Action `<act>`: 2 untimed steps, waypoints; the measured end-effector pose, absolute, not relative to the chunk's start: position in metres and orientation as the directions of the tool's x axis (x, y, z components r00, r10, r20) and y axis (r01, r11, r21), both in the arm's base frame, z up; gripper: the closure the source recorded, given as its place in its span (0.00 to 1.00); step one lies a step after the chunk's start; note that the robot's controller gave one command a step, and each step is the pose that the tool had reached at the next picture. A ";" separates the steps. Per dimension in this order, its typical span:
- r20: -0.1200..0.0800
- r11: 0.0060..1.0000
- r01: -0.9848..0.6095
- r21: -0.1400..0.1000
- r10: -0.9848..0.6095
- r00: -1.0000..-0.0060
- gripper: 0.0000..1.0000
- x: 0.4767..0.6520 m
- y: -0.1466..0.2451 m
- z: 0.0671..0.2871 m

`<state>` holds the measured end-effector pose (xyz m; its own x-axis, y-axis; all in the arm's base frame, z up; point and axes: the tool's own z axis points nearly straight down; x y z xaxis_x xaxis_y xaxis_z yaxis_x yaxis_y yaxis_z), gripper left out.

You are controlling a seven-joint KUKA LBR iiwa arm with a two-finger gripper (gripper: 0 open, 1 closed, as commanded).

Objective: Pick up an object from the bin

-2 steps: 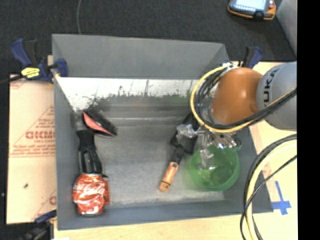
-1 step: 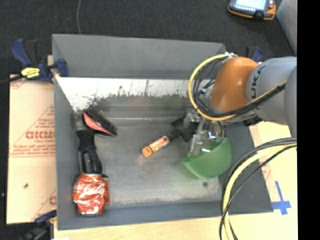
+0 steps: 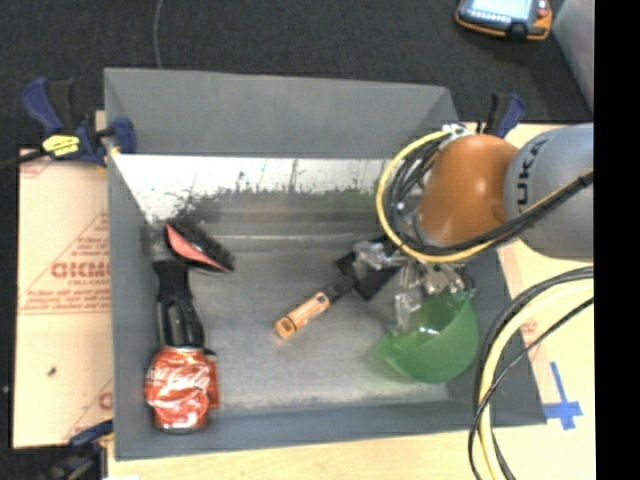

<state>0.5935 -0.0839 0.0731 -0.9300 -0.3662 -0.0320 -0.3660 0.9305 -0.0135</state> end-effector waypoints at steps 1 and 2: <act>-0.047 0.999 0.046 -0.003 0.046 -0.998 0.00 0.629 -0.089 0.179; -0.024 0.954 -0.300 -0.006 -0.300 -0.953 0.00 0.611 -0.069 0.145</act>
Offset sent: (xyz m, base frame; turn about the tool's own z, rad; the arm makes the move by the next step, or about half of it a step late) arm 0.0168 0.0157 0.0721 0.0699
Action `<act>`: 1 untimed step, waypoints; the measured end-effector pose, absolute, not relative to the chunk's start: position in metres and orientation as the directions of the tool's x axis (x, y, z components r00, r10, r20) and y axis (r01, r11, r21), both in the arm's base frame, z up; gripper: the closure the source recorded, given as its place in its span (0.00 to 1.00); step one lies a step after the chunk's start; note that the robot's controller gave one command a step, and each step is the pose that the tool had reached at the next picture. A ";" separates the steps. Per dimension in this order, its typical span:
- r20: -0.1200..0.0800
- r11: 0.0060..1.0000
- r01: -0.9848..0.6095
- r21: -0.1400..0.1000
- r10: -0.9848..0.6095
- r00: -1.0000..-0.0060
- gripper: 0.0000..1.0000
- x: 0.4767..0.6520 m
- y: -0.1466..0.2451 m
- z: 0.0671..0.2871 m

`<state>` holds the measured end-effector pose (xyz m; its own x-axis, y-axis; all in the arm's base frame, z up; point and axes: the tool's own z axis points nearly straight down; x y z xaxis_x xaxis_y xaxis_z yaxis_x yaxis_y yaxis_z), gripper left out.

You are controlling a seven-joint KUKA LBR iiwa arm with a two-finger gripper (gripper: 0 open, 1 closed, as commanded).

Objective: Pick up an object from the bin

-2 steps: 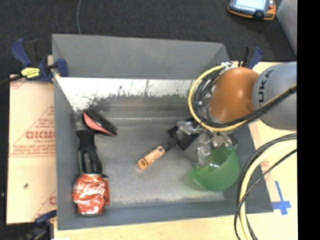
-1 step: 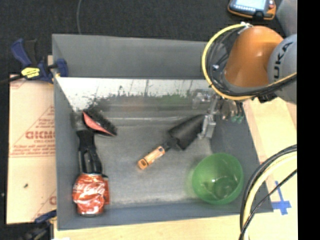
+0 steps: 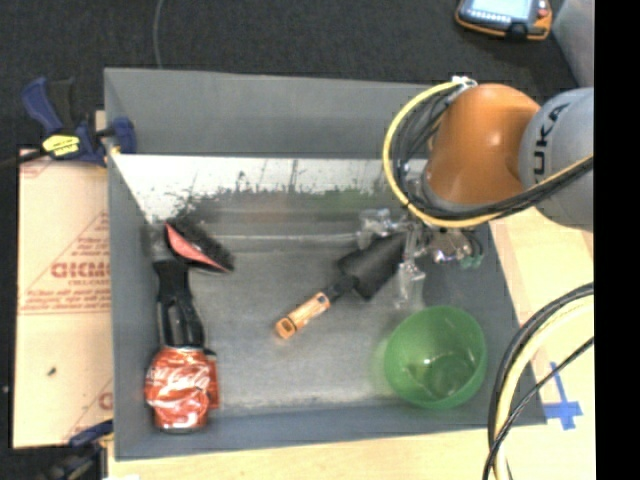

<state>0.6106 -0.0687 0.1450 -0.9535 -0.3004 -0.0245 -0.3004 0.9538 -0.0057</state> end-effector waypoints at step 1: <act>-0.044 0.995 0.100 0.000 0.100 -0.994 0.00 0.619 -0.065 0.088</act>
Offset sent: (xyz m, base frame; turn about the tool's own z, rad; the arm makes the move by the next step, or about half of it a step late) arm 0.0059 0.0008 -0.0750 0.0496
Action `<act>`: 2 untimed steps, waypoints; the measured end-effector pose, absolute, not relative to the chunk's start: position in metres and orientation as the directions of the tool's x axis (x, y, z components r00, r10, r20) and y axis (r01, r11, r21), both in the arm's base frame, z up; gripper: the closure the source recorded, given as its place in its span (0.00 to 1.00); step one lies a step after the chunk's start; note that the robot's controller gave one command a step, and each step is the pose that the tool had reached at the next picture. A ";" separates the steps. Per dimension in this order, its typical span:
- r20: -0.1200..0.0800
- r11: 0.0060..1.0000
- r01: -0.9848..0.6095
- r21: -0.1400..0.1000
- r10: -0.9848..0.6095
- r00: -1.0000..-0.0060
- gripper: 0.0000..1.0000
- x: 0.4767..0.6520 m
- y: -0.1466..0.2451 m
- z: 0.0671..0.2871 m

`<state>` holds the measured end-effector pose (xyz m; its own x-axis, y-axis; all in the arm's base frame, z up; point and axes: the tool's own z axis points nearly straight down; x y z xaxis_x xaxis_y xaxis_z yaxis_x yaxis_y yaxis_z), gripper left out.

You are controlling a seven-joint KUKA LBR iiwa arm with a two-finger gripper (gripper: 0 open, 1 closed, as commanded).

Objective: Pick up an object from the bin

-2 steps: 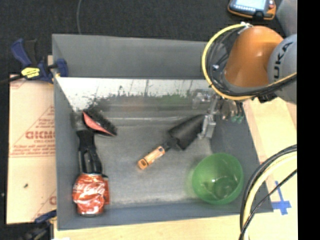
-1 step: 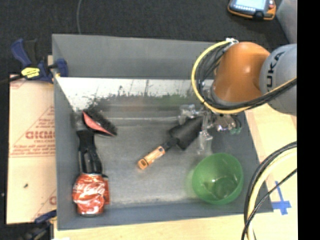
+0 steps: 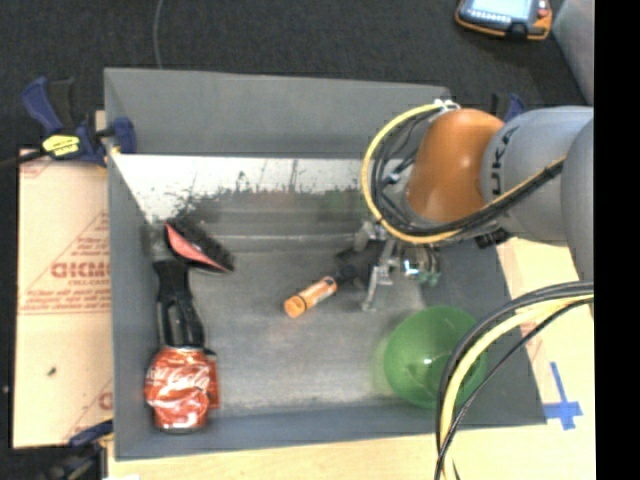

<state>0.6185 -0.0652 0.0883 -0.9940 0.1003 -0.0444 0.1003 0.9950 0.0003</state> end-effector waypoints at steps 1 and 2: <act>-0.034 0.968 -0.250 -0.008 -0.250 -0.968 1.00 0.619 -0.069 0.072; -0.034 0.968 -0.249 -0.008 -0.249 -0.968 1.00 0.619 -0.070 0.072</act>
Offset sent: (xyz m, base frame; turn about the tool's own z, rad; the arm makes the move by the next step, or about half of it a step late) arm 0.0000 0.0000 0.0000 0.0000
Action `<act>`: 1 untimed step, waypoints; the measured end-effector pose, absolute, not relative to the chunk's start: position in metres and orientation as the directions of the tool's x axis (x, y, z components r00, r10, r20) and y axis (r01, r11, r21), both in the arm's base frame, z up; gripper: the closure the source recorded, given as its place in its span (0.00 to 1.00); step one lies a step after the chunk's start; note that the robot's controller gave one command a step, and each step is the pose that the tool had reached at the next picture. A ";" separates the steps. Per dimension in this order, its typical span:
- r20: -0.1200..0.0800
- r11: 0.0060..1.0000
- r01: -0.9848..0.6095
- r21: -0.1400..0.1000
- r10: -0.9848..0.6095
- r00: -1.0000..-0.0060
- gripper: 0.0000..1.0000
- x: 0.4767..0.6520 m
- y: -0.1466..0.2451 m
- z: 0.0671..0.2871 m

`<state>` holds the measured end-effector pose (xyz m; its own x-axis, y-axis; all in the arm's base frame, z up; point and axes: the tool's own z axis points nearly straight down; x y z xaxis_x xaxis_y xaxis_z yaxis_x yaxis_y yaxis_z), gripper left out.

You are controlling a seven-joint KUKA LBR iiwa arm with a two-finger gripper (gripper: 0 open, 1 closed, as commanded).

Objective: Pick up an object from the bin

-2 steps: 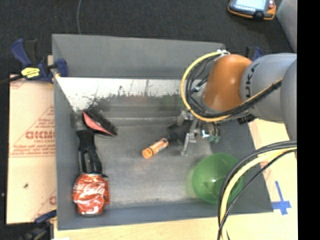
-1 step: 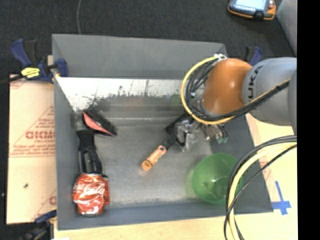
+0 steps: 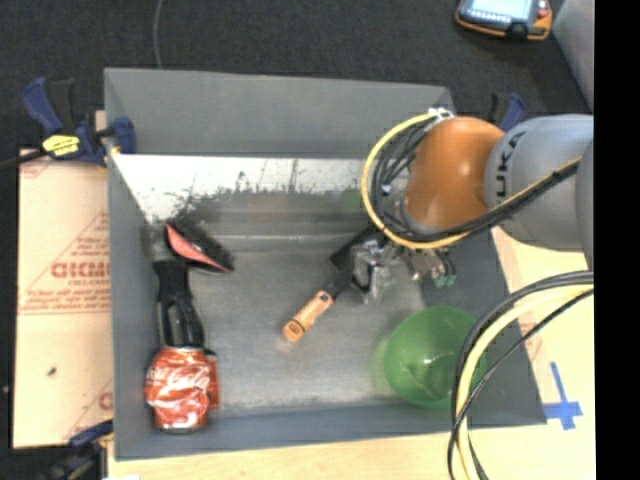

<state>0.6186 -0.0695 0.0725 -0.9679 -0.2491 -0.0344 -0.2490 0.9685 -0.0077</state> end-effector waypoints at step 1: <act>-0.039 0.964 -0.266 -0.011 -0.266 -0.963 1.00 0.628 -0.073 0.128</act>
Offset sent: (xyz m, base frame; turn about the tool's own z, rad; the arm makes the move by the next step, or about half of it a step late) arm 0.0043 0.0029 0.0620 -0.0193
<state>0.6277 -0.0727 0.1276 -0.9631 -0.2662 -0.0389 -0.2659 0.9639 -0.0111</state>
